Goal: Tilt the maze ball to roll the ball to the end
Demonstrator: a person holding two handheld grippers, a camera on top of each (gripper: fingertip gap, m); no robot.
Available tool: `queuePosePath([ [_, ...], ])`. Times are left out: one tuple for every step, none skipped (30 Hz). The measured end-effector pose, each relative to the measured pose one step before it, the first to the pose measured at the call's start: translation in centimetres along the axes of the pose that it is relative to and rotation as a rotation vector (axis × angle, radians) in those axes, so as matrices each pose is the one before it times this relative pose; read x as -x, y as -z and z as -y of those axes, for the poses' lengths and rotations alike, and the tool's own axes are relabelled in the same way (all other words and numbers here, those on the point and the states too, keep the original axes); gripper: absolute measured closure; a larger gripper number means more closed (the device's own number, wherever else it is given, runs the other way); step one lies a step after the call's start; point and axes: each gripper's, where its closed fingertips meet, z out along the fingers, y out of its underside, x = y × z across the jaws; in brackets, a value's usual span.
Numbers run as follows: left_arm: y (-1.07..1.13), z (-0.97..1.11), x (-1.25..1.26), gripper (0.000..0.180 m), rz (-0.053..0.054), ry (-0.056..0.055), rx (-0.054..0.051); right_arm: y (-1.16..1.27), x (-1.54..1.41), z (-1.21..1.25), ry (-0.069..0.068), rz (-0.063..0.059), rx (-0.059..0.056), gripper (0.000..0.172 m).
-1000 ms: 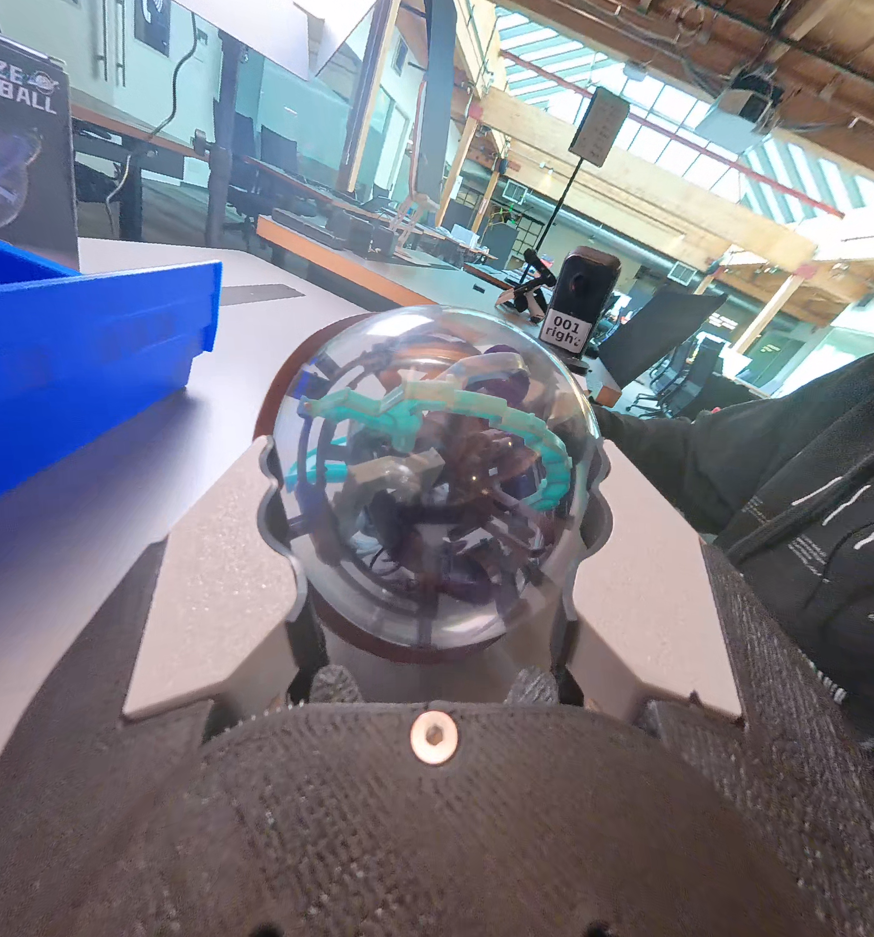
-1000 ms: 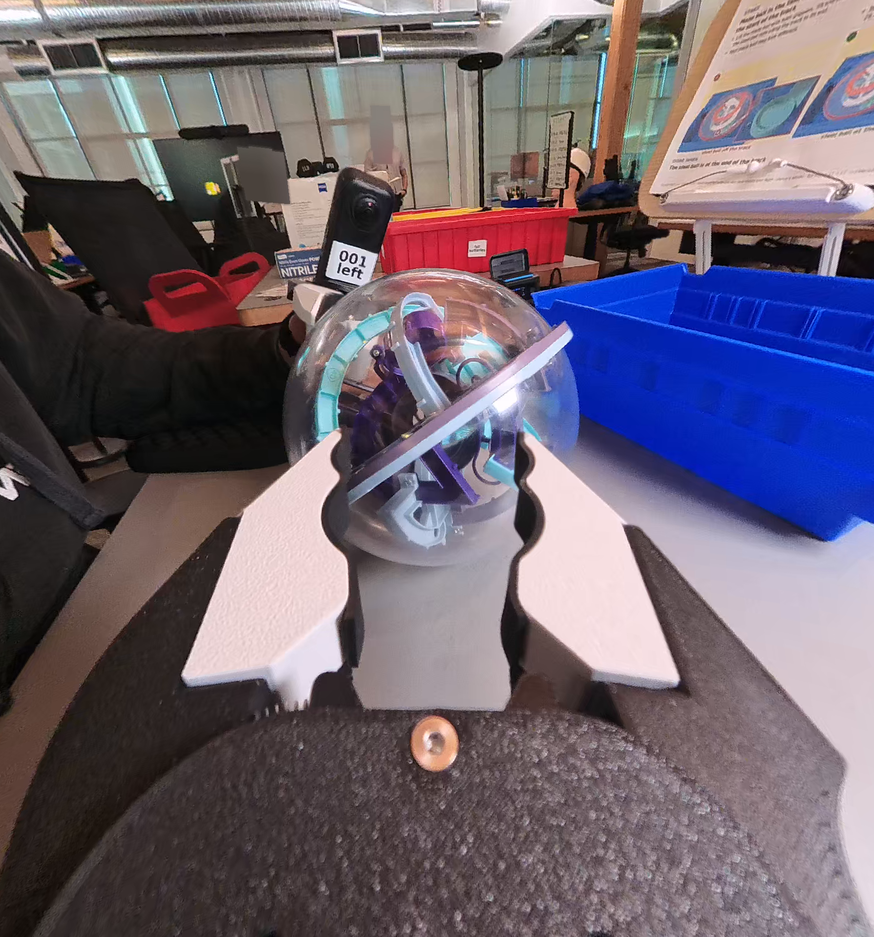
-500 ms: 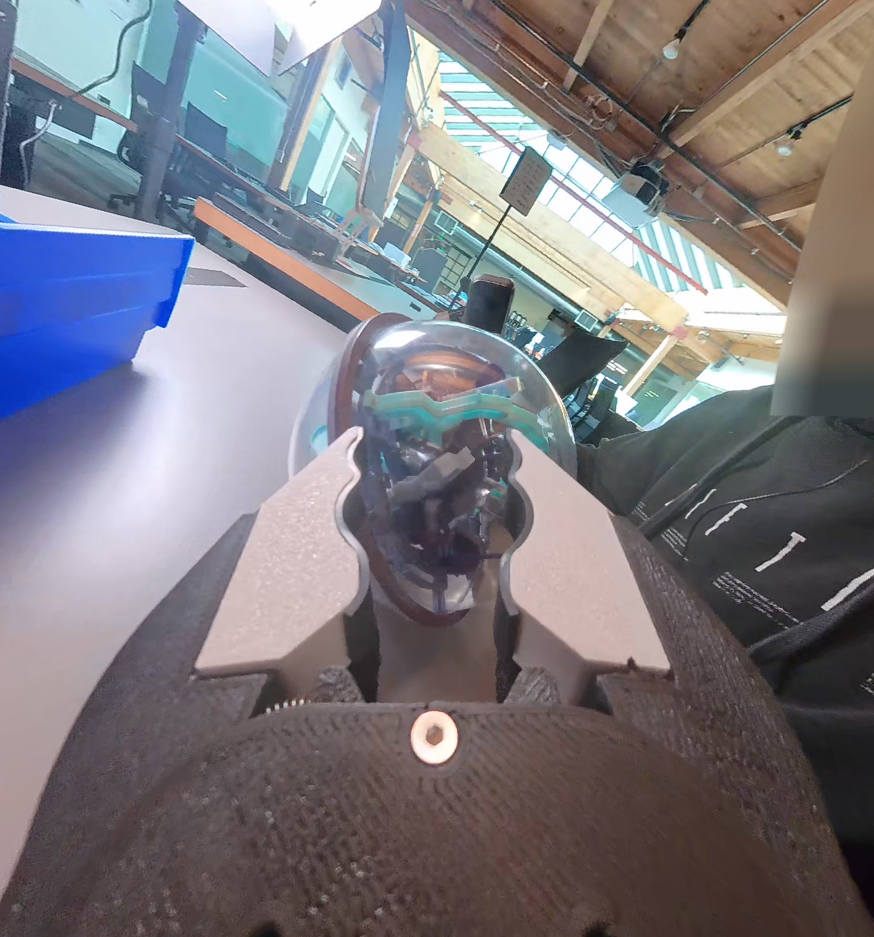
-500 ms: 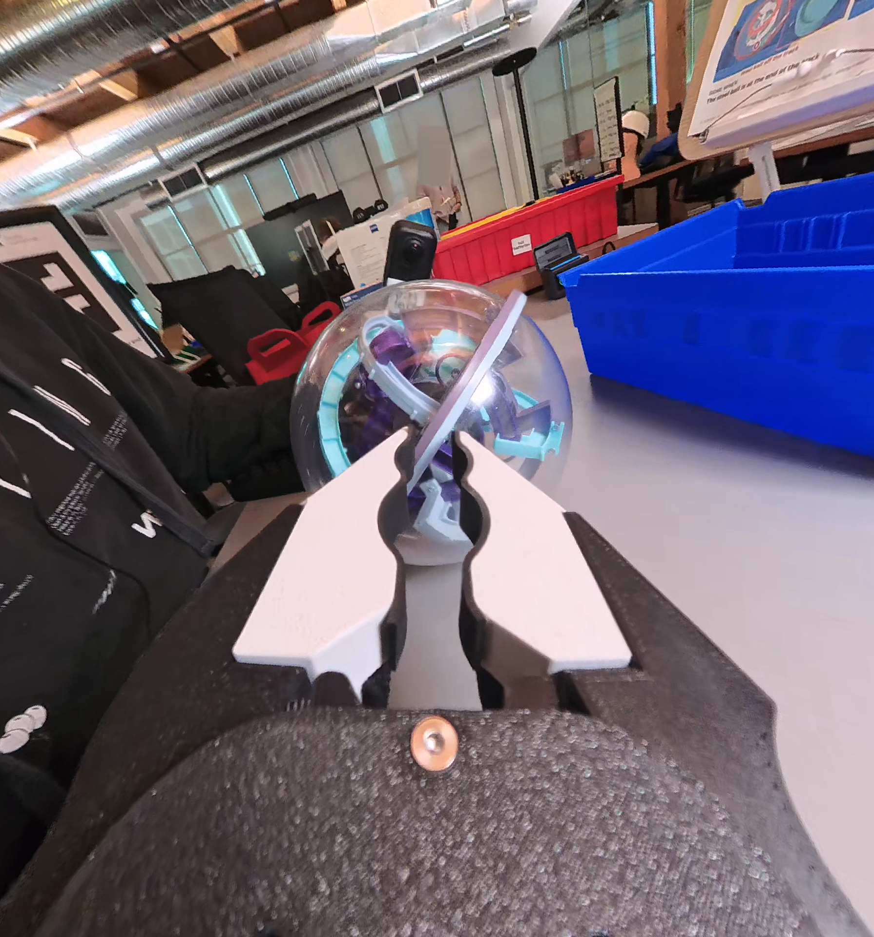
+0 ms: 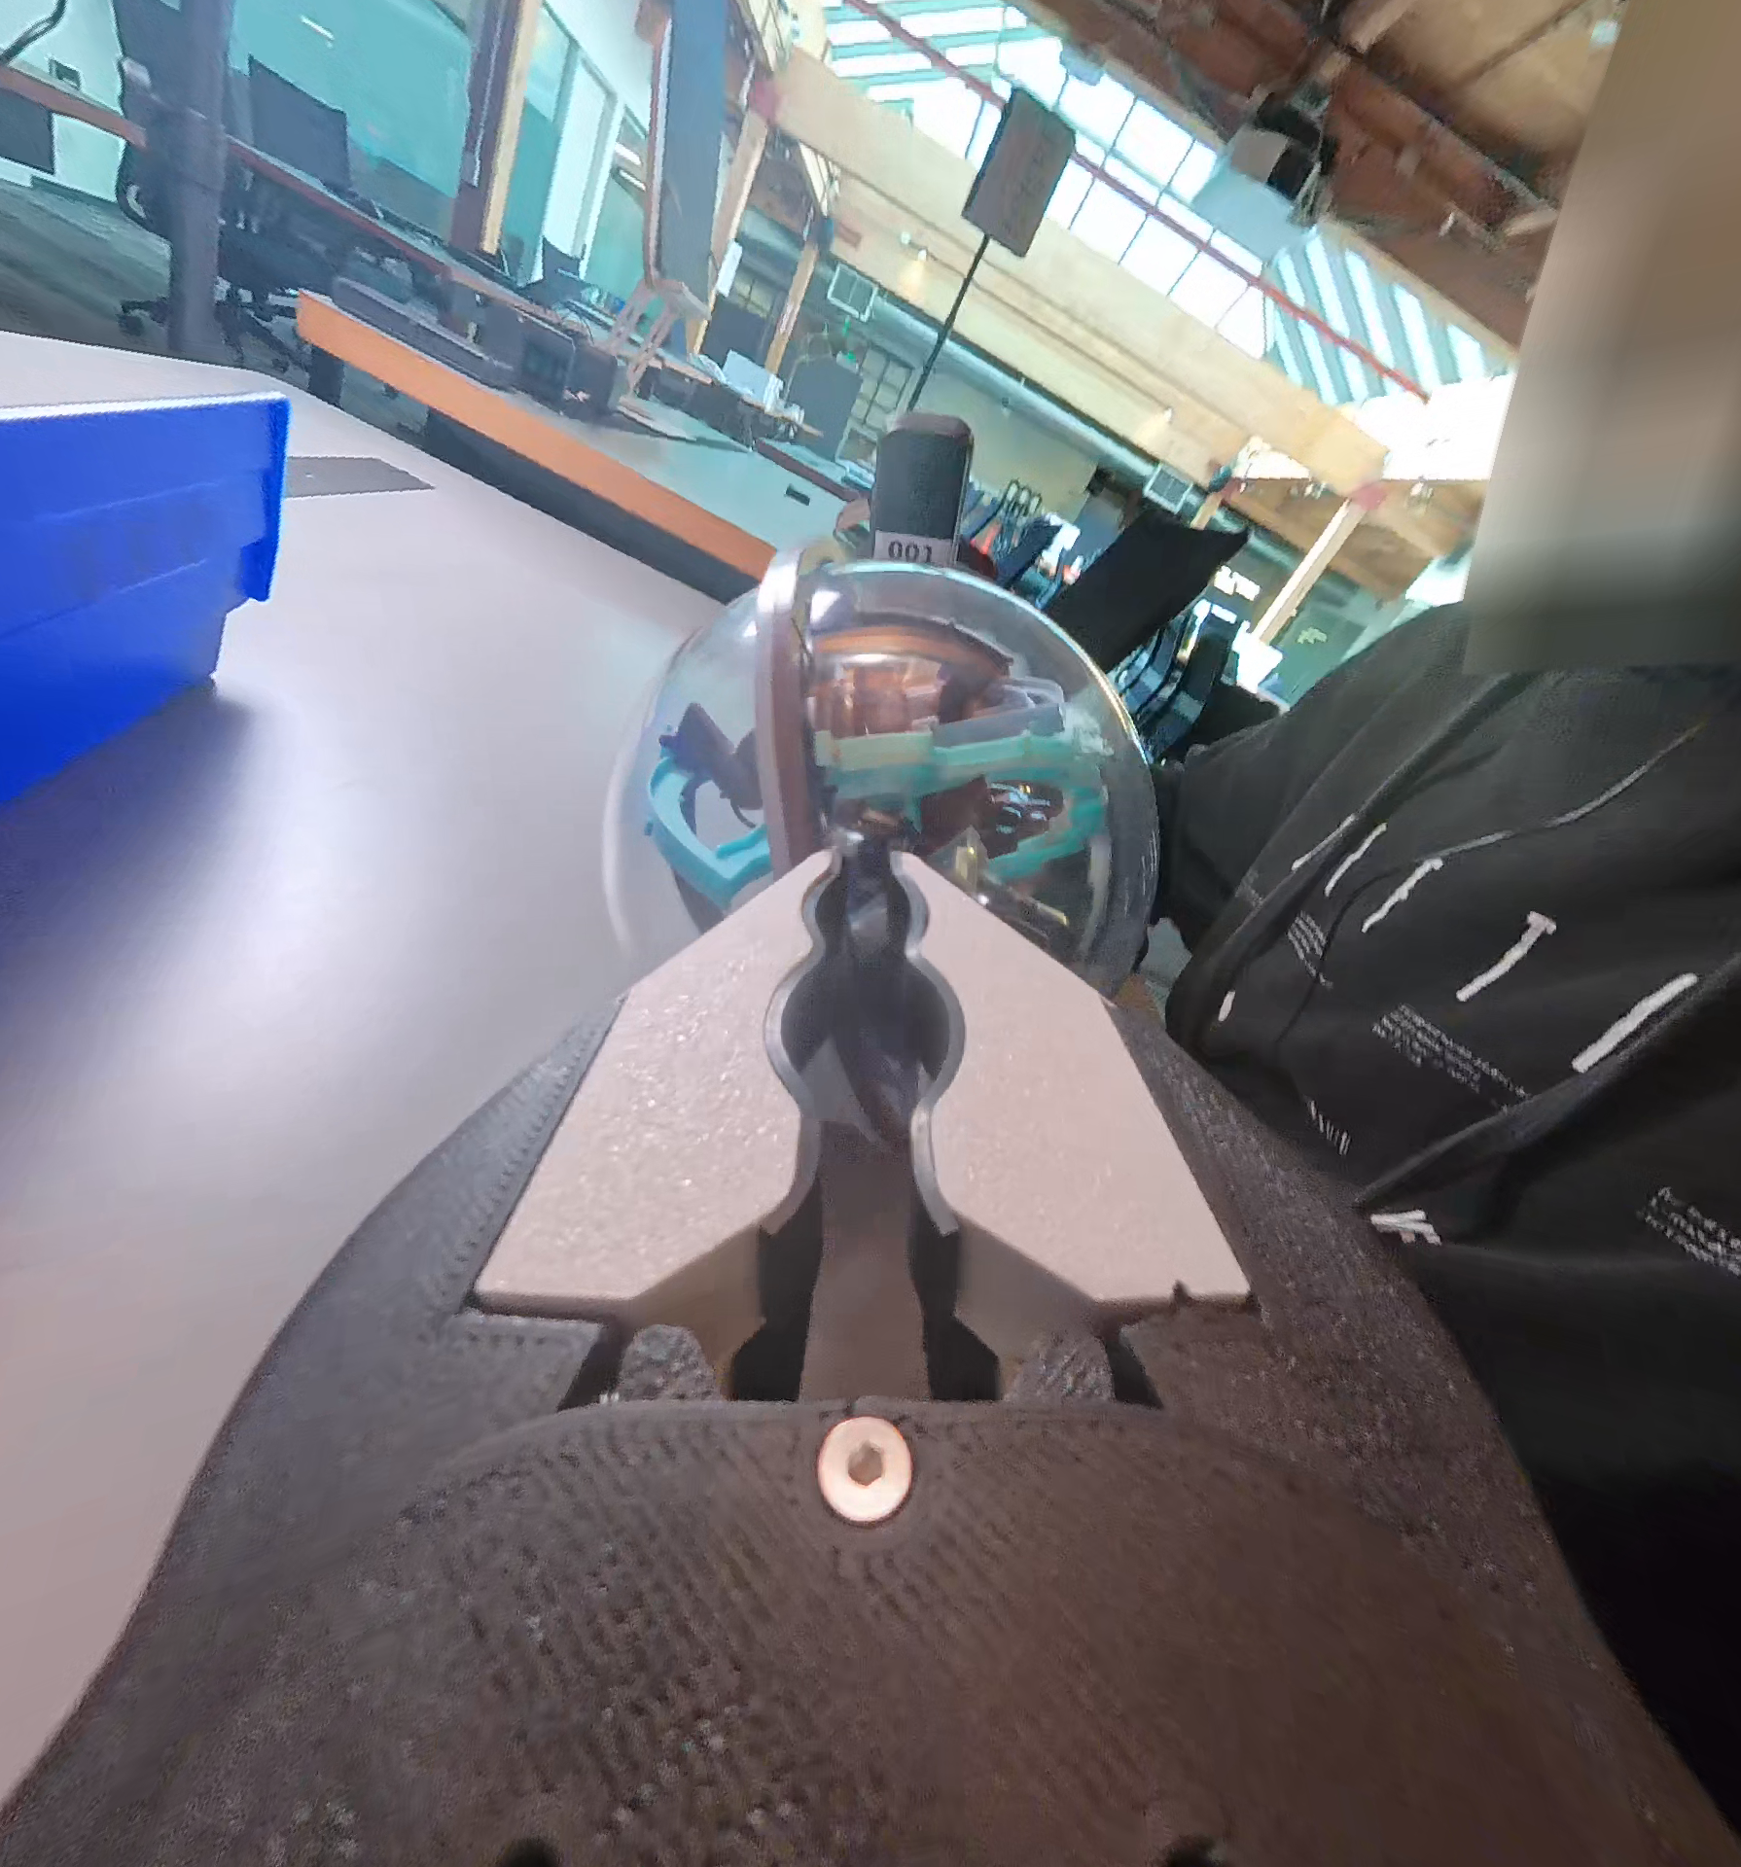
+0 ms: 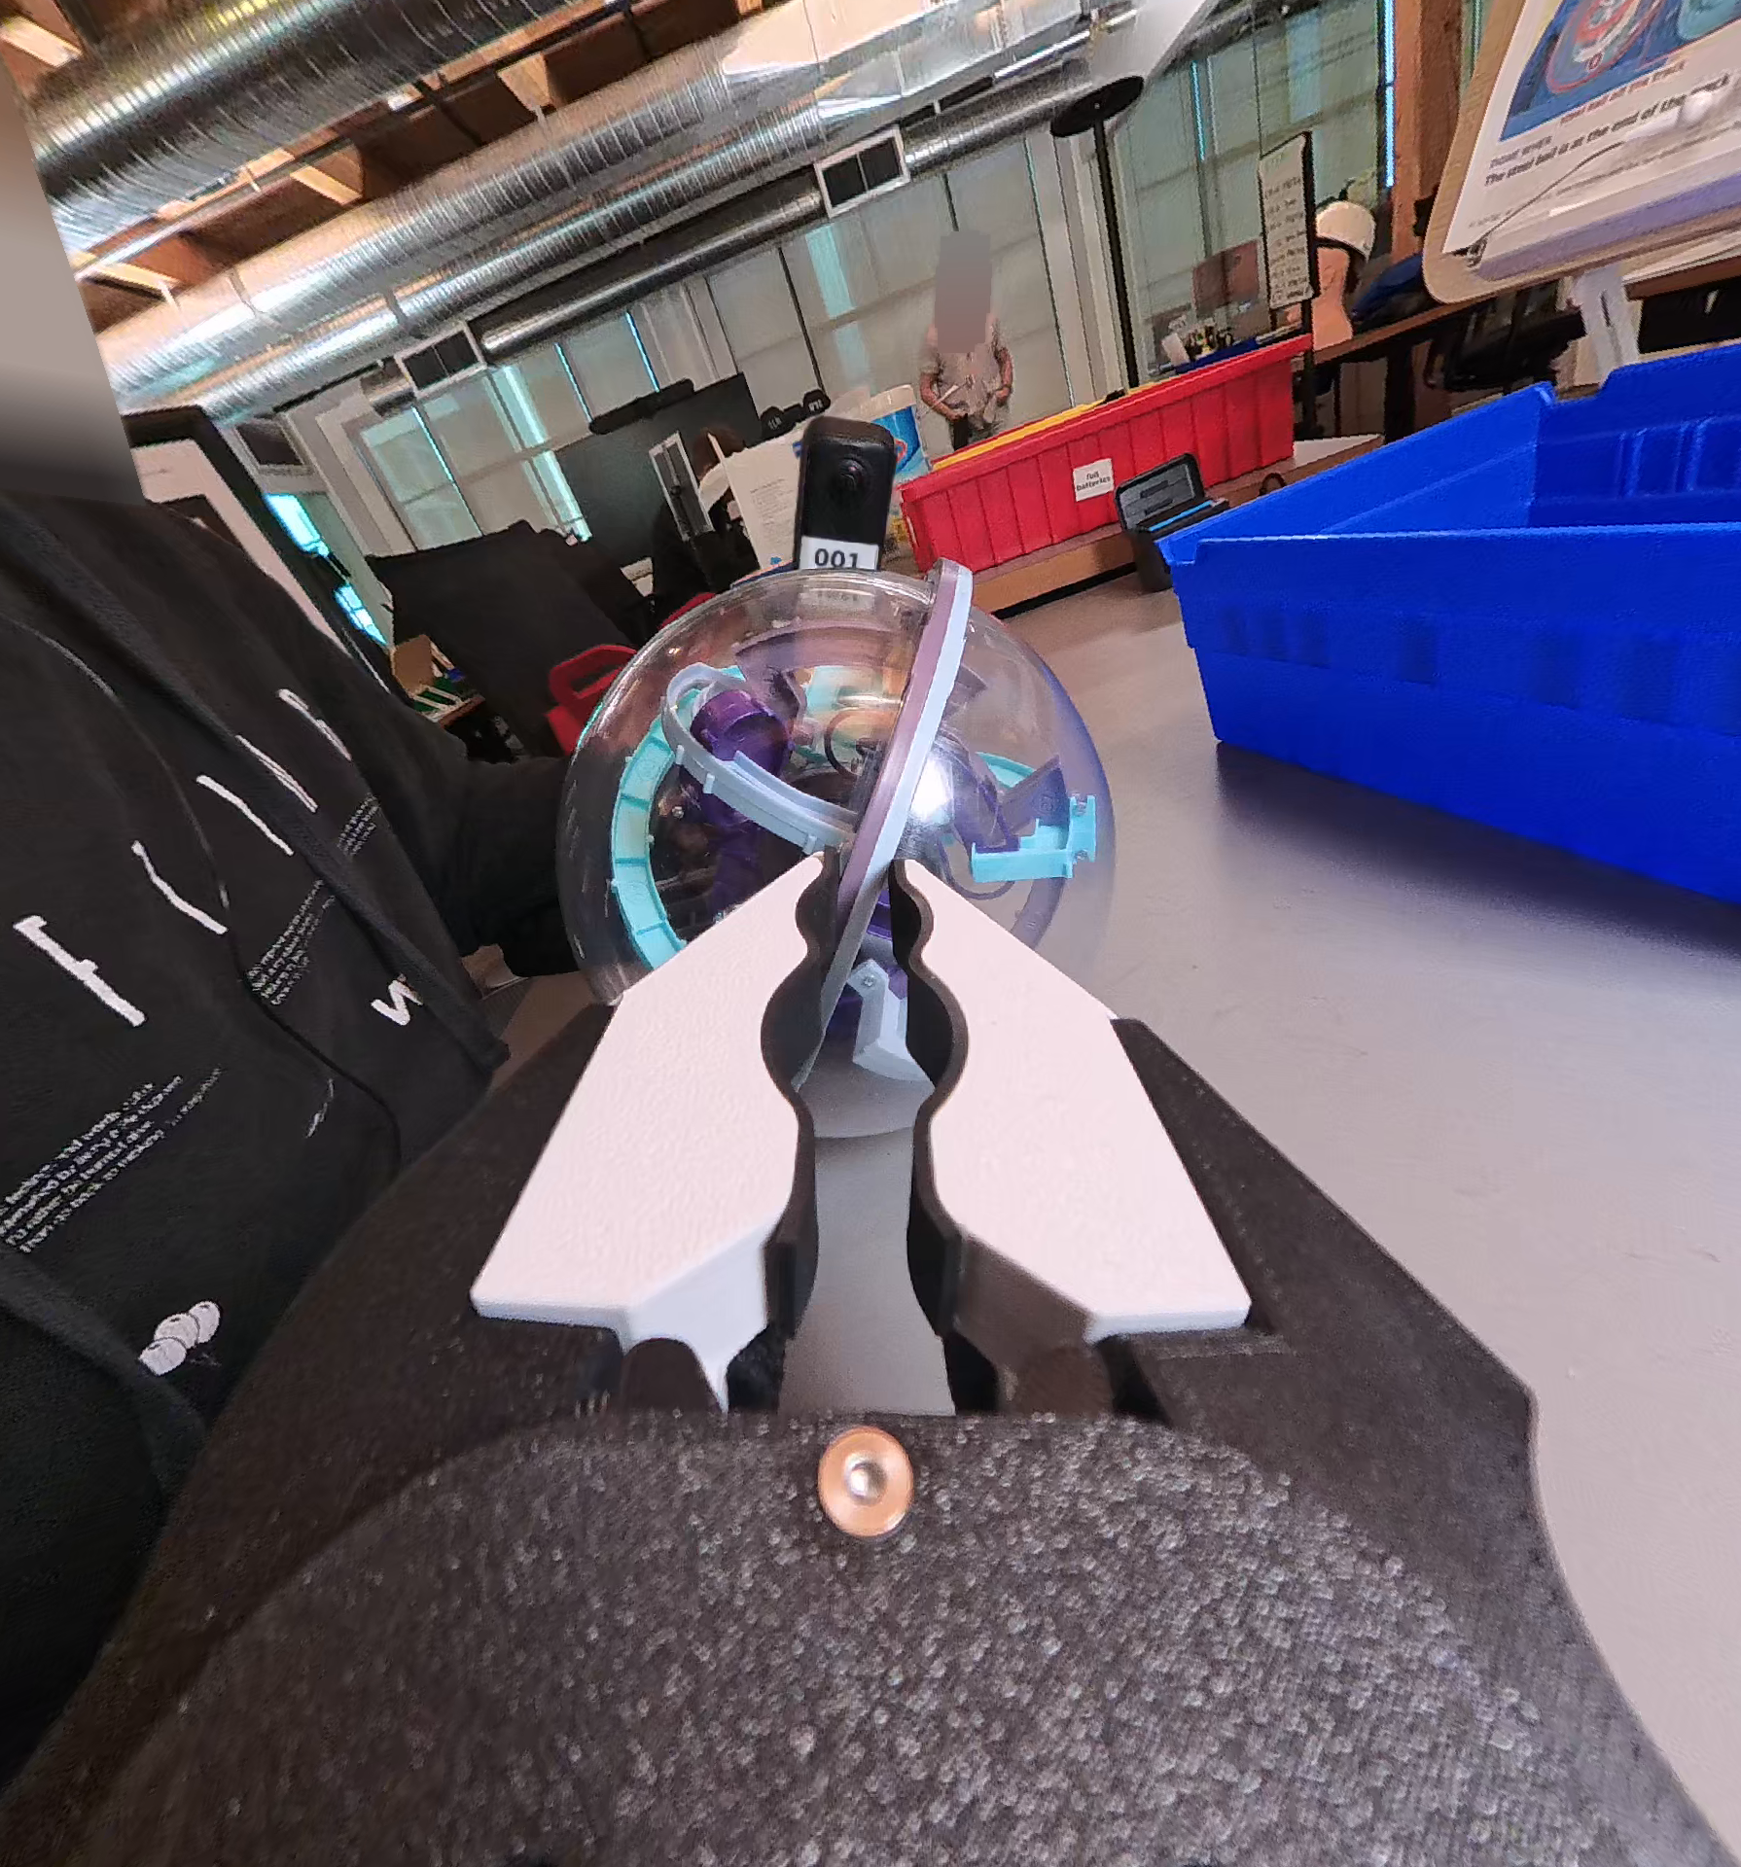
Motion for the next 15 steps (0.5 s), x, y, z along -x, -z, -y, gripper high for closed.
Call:
queuePosePath([
  [0.145, -0.126, -0.062, 0.165, 0.0007, -0.0140, 0.0136, 0.015, -0.040, -0.009, -0.0031, 0.0023, -0.0008, 0.165],
  [0.126, -0.128, 0.171, 0.154, 0.0155, -0.0033, 0.0133, 0.029, -0.086, 0.003, -0.0021, -0.0005, -0.0008, 0.164],
  [0.075, -0.367, 0.305, 0.144, 0.0224, -0.0044, 0.0244, 0.032, -0.088, 0.007, -0.0009, -0.0012, -0.0007, 0.164],
  [0.014, -0.586, 0.232, 0.138, 0.0180, -0.0096, 0.0337, 0.041, -0.051, 0.003, -0.0012, 0.0010, -0.0005, 0.163],
  [-0.037, -0.621, 0.240, 0.134, 0.0189, -0.0092, 0.0358, 0.033, -0.003, 0.007, -0.0023, 0.0033, -0.0010, 0.163],
  [-0.108, -0.487, 0.247, 0.130, 0.0164, -0.0066, 0.0275, 0.024, 0.036, -0.001, -0.0016, 0.0043, -0.0012, 0.162],
  [-0.139, -0.282, 0.195, 0.129, 0.0083, -0.0009, 0.0151, 0.017, 0.037, 0.016, 0.0003, 0.0034, -0.0016, 0.162],
  [-0.150, -0.172, 0.084, 0.130, -0.0059, 0.0070, 0.0100, -0.002, 0.012, 0.024, 0.0032, 0.0002, -0.0010, 0.162],
  [-0.033, -0.156, 0.044, 0.132, -0.0164, 0.0084, 0.0132, 0.020, -0.050, 0.018, 0.0061, -0.0038, -0.0001, 0.162],
  [0.190, -0.067, 0.220, 0.135, -0.0079, 0.0049, 0.0131, 0.032, -0.077, 0.009, 0.0065, -0.0050, 0.0008, 0.162],
  [0.360, 0.188, 0.594, 0.133, 0.0117, 0.0070, -0.0057, 0.049, -0.080, -0.005, 0.0057, -0.0043, 0.0016, 0.162],
  [0.462, 0.466, 0.701, 0.133, 0.0123, 0.0138, -0.0282, 0.059, -0.078, 0.004, 0.0049, -0.0044, 0.0010, 0.162],
  [0.396, 0.622, 0.663, 0.132, 0.0045, 0.0335, -0.0375, 0.044, -0.070, -0.001, 0.0050, -0.0046, 0.0004, 0.162],
  [0.194, 0.574, 0.531, 0.132, -0.0027, 0.0434, -0.0267, 0.032, -0.040, 0.005, 0.0061, -0.0033, 0.0002, 0.162],
  [-0.045, 0.297, 0.366, 0.131, -0.0065, 0.0303, -0.0066, 0.010, 0.028, 0.003, 0.0065, -0.0007, 0.0002, 0.163],
])
